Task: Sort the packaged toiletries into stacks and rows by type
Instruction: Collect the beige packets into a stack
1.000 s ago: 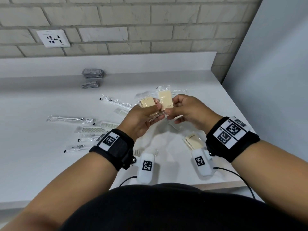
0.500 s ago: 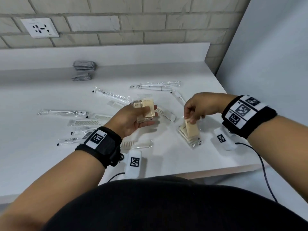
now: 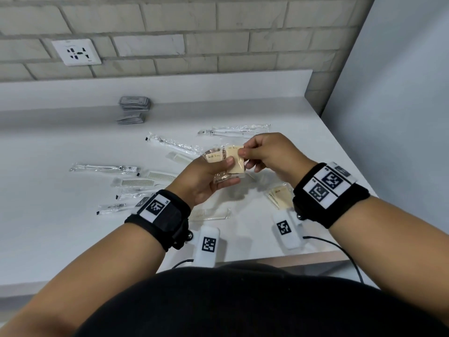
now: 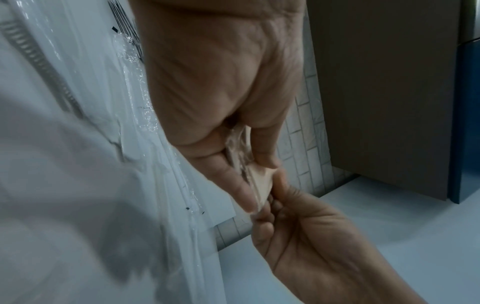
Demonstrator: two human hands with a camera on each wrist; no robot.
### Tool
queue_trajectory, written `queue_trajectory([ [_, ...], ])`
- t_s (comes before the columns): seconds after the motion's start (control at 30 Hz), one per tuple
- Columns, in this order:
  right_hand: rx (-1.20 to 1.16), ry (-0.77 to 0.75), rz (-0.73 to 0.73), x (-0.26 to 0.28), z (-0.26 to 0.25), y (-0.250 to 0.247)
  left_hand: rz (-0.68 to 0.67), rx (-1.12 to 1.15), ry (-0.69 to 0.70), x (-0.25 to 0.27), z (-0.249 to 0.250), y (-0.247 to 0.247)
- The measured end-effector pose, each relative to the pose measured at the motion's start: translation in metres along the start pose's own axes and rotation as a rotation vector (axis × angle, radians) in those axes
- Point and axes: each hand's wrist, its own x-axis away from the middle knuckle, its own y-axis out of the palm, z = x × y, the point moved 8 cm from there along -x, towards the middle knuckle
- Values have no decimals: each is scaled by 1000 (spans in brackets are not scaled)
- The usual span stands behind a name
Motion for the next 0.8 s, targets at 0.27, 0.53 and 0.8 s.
queue_trajectory([
  [0.27,-98,-35,-56,-5,-15,7,15,38,73,6,16,-9],
  [0.53,79,0,-128,-9,-14,3,95,-50,5,5,20,-29],
  [0.8,-23,70,-149,-4,-5,7,138,-118,55,-4,23,-22],
])
